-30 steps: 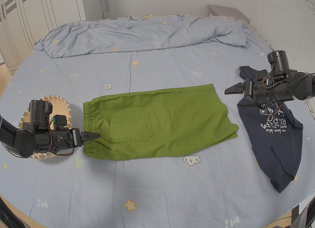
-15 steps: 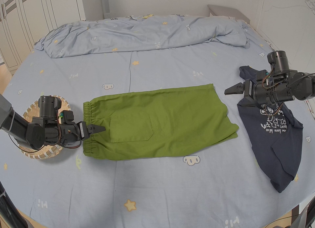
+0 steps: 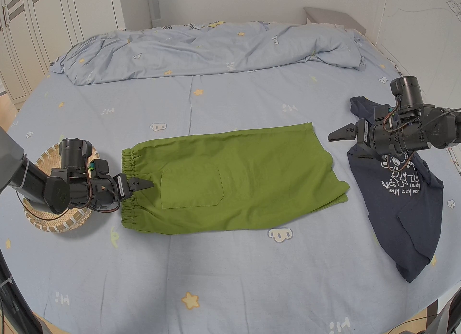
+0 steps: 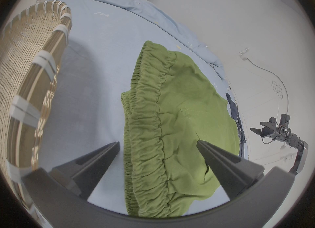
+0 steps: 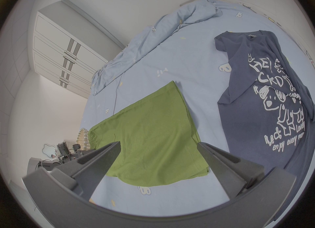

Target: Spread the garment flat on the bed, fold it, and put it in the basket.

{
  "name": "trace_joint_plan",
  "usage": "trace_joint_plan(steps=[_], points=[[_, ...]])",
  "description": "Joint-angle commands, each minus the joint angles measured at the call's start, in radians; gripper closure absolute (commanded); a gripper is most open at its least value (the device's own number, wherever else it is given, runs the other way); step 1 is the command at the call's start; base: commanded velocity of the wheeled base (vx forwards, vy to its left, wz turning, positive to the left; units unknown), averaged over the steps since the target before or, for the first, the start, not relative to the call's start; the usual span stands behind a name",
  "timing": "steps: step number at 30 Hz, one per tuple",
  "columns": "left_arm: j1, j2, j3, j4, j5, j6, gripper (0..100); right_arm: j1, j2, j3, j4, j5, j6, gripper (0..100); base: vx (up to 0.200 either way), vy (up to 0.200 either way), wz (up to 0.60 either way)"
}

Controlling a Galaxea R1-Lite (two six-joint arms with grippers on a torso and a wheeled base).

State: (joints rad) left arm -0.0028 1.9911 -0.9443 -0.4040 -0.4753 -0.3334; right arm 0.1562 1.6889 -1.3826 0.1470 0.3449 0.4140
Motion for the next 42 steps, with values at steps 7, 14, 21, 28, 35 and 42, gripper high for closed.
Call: trace_joint_plan(steps=[7, 14, 21, 28, 35, 42], points=[[-0.006, 0.025, -0.005, -0.002, -0.003, -0.009, 0, 0.002, 0.005, 0.000, 0.000, -0.001, -0.003, 0, 0.000, 0.000, 0.00], [0.006, 0.058, -0.024, -0.068, -0.134, -0.141, 0, 0.006, 0.003, 0.002, 0.000, -0.001, -0.003, 0, 0.000, 0.000, 0.00], [0.024, 0.057, -0.031, -0.088, -0.227, -0.193, 0, 0.006, 0.005, 0.002, 0.000, -0.001, -0.003, 0, 0.000, 0.000, 0.00], [0.032, 0.069, -0.039, -0.088, -0.232, -0.197, 0, 0.005, 0.003, 0.002, 0.000, -0.001, -0.003, 0, 0.000, 0.000, 0.00], [0.030, 0.092, -0.050, -0.088, -0.233, -0.196, 0, 0.003, 0.002, 0.002, 0.000, -0.001, -0.001, 0, 0.000, 0.000, 0.00], [0.030, 0.098, -0.059, -0.088, -0.233, -0.197, 100, 0.002, 0.002, 0.002, 0.000, -0.001, -0.001, 0, 0.000, 0.000, 0.00]])
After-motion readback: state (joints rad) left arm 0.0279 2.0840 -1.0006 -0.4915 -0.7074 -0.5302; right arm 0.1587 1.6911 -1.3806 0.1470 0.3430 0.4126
